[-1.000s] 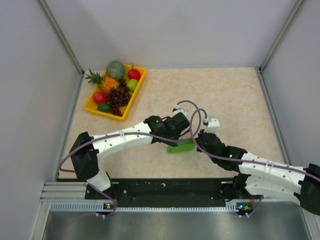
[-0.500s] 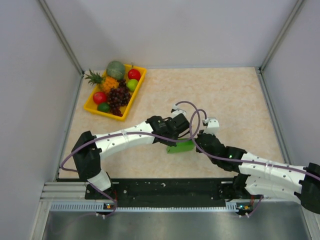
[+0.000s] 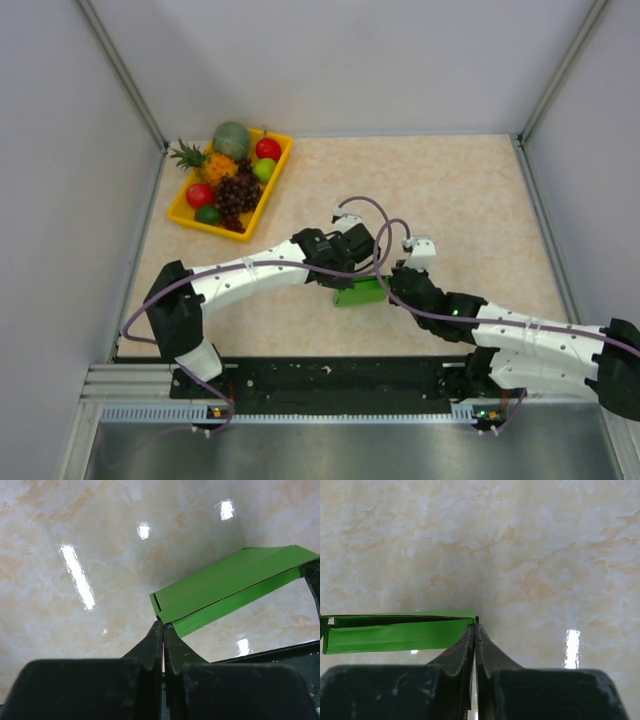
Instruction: Fold the paper box
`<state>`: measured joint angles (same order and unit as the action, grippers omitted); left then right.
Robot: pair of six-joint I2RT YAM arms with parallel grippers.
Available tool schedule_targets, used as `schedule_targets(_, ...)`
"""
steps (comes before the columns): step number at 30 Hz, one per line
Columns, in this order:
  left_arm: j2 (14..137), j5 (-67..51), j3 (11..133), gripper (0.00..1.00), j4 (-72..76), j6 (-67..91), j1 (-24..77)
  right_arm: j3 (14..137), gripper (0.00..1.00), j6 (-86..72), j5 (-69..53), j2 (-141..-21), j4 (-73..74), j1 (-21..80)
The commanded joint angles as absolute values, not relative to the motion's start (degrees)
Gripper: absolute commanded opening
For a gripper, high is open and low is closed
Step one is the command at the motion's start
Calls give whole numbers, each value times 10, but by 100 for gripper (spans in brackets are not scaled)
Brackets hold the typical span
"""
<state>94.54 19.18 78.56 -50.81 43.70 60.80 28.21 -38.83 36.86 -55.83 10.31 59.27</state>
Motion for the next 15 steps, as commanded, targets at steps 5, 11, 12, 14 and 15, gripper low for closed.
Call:
schedule_targets(5, 922, 180, 784, 0, -468, 508, 592, 294, 0, -405, 354, -576, 120, 613)
schedule_targets(11, 938, 184, 779, 0, -479, 556, 592, 296, 0, -404, 357, -580, 118, 616)
schedule_targets(12, 936, 189, 776, 0, -480, 559, 593, 295, 0, -404, 357, -579, 119, 616)
schedule_targets(14, 931, 205, 762, 0, -484, 576, 593, 294, 0, -404, 358, -576, 119, 616)
schedule_targets(15, 927, 208, 757, 0, -485, 583, 596, 294, 0, -404, 359, -576, 120, 616)
